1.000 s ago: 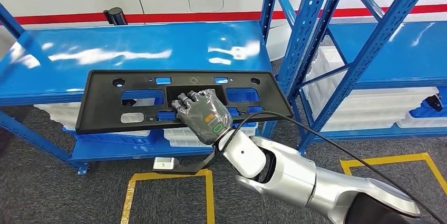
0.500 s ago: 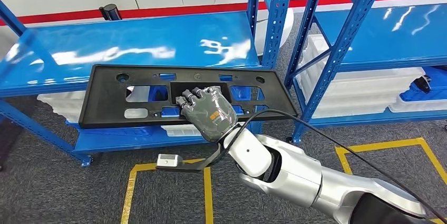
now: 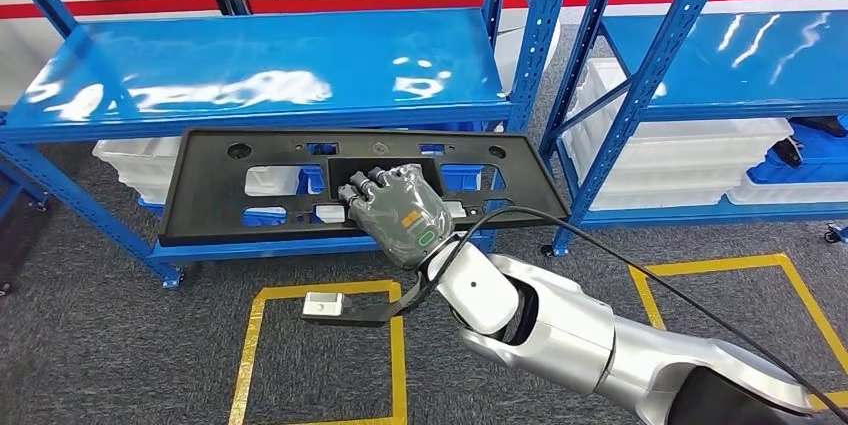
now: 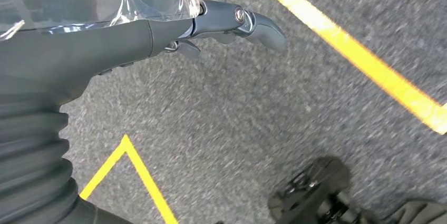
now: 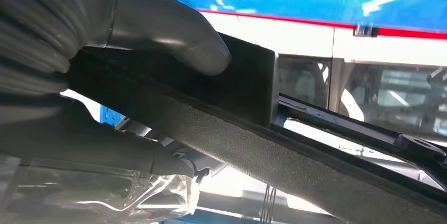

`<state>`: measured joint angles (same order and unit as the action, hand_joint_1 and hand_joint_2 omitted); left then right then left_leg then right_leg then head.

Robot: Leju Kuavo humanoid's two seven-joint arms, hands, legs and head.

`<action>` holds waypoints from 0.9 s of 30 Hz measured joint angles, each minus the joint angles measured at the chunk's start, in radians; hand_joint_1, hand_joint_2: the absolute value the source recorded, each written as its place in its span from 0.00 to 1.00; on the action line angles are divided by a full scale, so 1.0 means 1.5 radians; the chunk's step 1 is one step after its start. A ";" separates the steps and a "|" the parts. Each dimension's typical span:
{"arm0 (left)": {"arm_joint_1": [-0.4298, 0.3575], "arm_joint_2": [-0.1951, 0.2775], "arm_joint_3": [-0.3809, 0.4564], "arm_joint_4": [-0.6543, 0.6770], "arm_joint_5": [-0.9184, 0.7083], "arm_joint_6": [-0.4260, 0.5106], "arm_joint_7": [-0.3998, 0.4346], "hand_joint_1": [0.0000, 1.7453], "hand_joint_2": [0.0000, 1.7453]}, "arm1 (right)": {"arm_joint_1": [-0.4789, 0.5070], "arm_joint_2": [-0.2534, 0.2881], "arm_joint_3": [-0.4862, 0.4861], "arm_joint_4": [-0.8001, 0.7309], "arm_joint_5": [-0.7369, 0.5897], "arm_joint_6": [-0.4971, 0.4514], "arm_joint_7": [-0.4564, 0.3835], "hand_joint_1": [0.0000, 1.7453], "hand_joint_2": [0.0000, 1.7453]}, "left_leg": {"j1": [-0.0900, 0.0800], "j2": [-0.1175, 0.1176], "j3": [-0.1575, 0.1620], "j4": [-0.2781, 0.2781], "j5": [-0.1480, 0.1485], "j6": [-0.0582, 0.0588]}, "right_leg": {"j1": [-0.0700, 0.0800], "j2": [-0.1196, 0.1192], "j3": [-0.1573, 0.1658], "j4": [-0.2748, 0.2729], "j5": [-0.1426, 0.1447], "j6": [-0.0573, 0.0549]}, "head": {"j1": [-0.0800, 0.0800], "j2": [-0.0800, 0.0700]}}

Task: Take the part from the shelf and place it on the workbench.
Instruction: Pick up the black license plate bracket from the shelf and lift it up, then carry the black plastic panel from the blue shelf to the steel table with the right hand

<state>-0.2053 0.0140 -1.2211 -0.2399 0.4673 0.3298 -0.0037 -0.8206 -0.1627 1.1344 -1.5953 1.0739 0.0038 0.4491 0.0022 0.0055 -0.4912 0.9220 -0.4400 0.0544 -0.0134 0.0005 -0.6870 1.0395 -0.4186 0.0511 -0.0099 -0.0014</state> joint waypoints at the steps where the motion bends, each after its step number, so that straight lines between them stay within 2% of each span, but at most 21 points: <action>1: 0.001 -0.002 0.000 0.000 -0.003 -0.002 0.001 0.00 1.00 | 0.000 -0.004 0.000 0.000 -0.004 0.004 0.001 1.00 1.00 | 0.001 0.001 -0.012 0.000 0.012 0.005 | 0.000 0.000 -0.015 0.056 -0.041 0.003 | 0.000 0.000; 2: 0.002 -0.004 0.000 0.000 -0.005 -0.003 0.002 0.00 1.00 | 0.000 -0.008 -0.001 0.000 -0.010 0.007 0.003 1.00 1.00 | 0.000 0.001 -0.025 0.000 0.023 0.007 | 0.000 0.000 -0.026 0.111 -0.072 0.004 | 0.000 0.000; 3: 0.003 -0.007 0.000 0.000 -0.006 -0.004 0.002 0.00 1.00 | -0.001 -0.013 -0.002 0.000 -0.016 0.010 0.005 1.00 1.00 | -0.001 0.001 -0.037 0.001 0.032 0.008 | 0.000 0.000 -0.027 0.150 -0.082 0.005 | 0.000 0.000; 4: 0.003 -0.009 0.000 0.000 -0.007 -0.005 0.002 0.00 1.00 | -0.002 -0.016 -0.004 0.000 -0.020 0.011 0.007 1.00 1.00 | -0.001 0.001 -0.047 0.002 0.039 0.007 | 0.000 0.000 -0.011 0.146 -0.067 0.005 | 0.000 0.000; 6: 0.003 -0.012 0.000 0.000 -0.008 -0.005 0.003 0.00 1.00 | -0.008 -0.023 -0.010 -0.001 -0.027 0.011 0.010 1.00 1.00 | -0.002 0.001 -0.064 0.005 0.052 0.004 | 0.000 0.000 0.054 0.071 -0.036 0.002 | 0.000 0.000; 8: 0.001 -0.014 0.000 0.000 -0.010 -0.005 0.003 0.00 1.00 | -0.017 -0.027 -0.016 -0.003 -0.031 0.011 0.013 1.00 1.00 | -0.003 0.001 -0.076 0.011 0.062 -0.002 | 0.003 0.000 0.122 -0.027 -0.038 -0.003 | 0.000 0.000; 9: 0.000 -0.014 0.000 0.000 -0.012 -0.005 0.003 0.00 1.00 | -0.020 -0.029 -0.019 -0.005 -0.032 0.011 0.013 1.00 1.00 | -0.004 0.002 -0.080 0.012 0.067 -0.005 | 0.005 0.000 0.139 -0.055 -0.043 -0.006 | 0.000 0.000; 11: -0.001 -0.015 0.000 0.000 -0.013 -0.004 0.004 0.00 1.00 | -0.024 -0.033 -0.023 -0.006 -0.032 0.014 0.016 1.00 1.00 | -0.003 0.002 -0.087 0.013 0.077 -0.013 | 0.005 -0.001 0.139 -0.068 -0.040 -0.013 | 0.000 0.000; 12: -0.001 -0.015 0.000 0.000 -0.014 -0.004 0.004 0.00 1.00 | -0.025 -0.035 -0.023 -0.006 -0.032 0.016 0.018 1.00 1.00 | -0.002 0.001 -0.091 0.017 0.072 -0.017 | 0.004 -0.001 0.133 -0.069 -0.034 -0.017 | -0.001 0.000; 13: -0.001 -0.015 0.000 0.000 -0.015 -0.004 0.005 0.00 1.00 | -0.026 -0.037 -0.024 -0.006 -0.032 0.018 0.019 1.00 1.00 | -0.001 0.001 -0.099 0.032 0.056 -0.022 | 0.003 -0.002 0.126 -0.069 -0.027 -0.022 | -0.001 0.000; 14: -0.001 -0.015 0.000 0.000 -0.015 -0.003 0.005 0.00 1.00 | -0.028 -0.039 -0.025 -0.006 -0.033 0.019 0.021 1.00 1.00 | 0.001 0.000 -0.111 0.061 0.027 -0.026 | 0.001 -0.003 0.118 -0.070 -0.019 -0.026 | -0.001 0.000; 16: -0.002 -0.015 0.000 0.000 -0.016 -0.003 0.007 0.00 1.00 | -0.030 -0.041 -0.027 -0.006 -0.035 0.020 0.024 1.00 1.00 | 0.005 0.000 -0.136 0.149 -0.038 -0.035 | 0.002 -0.003 0.101 -0.069 -0.005 -0.031 | -0.002 0.000; 17: -0.003 -0.015 0.000 0.000 -0.017 -0.003 0.008 0.00 1.00 | -0.031 -0.042 -0.027 -0.006 -0.035 0.020 0.025 1.00 1.00 | 0.006 0.000 -0.146 0.190 -0.058 -0.038 | 0.002 -0.003 0.093 -0.069 0.001 -0.031 | -0.002 0.000; 18: -0.004 -0.015 0.000 0.000 -0.017 -0.003 0.009 0.00 1.00 | -0.031 -0.043 -0.028 -0.006 -0.036 0.020 0.026 1.00 1.00 | 0.007 0.000 -0.150 0.219 -0.066 -0.040 | 0.002 -0.004 0.086 -0.069 0.007 -0.031 | -0.002 0.000; 20: -0.004 -0.015 0.000 0.000 -0.017 -0.003 0.012 0.00 1.00 | -0.032 -0.045 -0.028 -0.006 -0.038 0.020 0.027 1.00 1.00 | 0.009 0.000 -0.134 0.225 -0.046 -0.042 | 0.002 -0.007 0.071 -0.068 0.018 -0.029 | -0.002 0.000; 21: -0.005 -0.015 0.000 0.000 -0.017 -0.003 0.012 0.00 1.00 | -0.032 -0.046 -0.028 -0.006 -0.039 0.020 0.028 1.00 1.00 | 0.010 0.002 -0.111 0.199 -0.027 -0.043 | 0.002 -0.009 0.063 -0.068 0.025 -0.028 | -0.002 0.000; 22: -0.007 -0.015 0.001 0.000 -0.017 -0.003 0.013 0.00 1.00 | -0.032 -0.047 -0.029 -0.006 -0.040 0.020 0.028 1.00 1.00 | 0.011 0.009 -0.076 0.154 -0.012 -0.044 | 0.002 -0.011 0.056 -0.067 0.031 -0.025 | -0.002 0.000; 23: -0.010 -0.015 0.001 0.000 -0.017 -0.003 0.013 0.00 1.00 | -0.032 -0.048 -0.030 -0.007 -0.041 0.020 0.029 1.00 1.00 | 0.010 0.017 -0.038 0.096 -0.008 -0.042 | 0.003 -0.014 0.049 -0.067 0.037 -0.022 | -0.002 0.000; 24: -0.014 -0.015 0.001 0.000 -0.017 -0.004 0.013 0.00 1.00 | -0.033 -0.049 -0.032 -0.007 -0.042 0.020 0.029 1.00 1.00 | 0.008 0.024 -0.008 0.049 -0.009 -0.037 | 0.003 -0.018 0.046 -0.067 0.042 -0.018 | -0.001 0.000; 25: -0.017 -0.015 0.001 0.000 -0.017 -0.004 0.013 0.00 1.00 | -0.033 -0.050 -0.034 -0.007 -0.042 0.020 0.029 1.00 1.00 | 0.005 0.028 0.009 0.016 -0.015 -0.031 | 0.004 -0.022 0.044 -0.068 0.046 -0.014 | -0.001 0.000; 27: -0.018 -0.015 0.002 0.000 -0.015 -0.004 0.015 0.00 1.00 | -0.035 -0.052 -0.037 -0.007 -0.042 0.020 0.029 1.00 1.00 | 0.001 0.021 0.008 0.000 -0.014 -0.016 | 0.002 -0.031 0.042 -0.071 0.054 -0.005 | 0.000 0.000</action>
<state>-0.2321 -0.0080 -1.2177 -0.2403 0.4455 0.3236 0.0181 -0.8726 -0.2400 1.0792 -1.6055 1.0105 0.0338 0.4921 0.0031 0.0372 -0.4789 0.9220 -0.4606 0.0306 -0.0104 -0.0465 -0.6243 0.9333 -0.3379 0.0432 -0.0094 -0.0012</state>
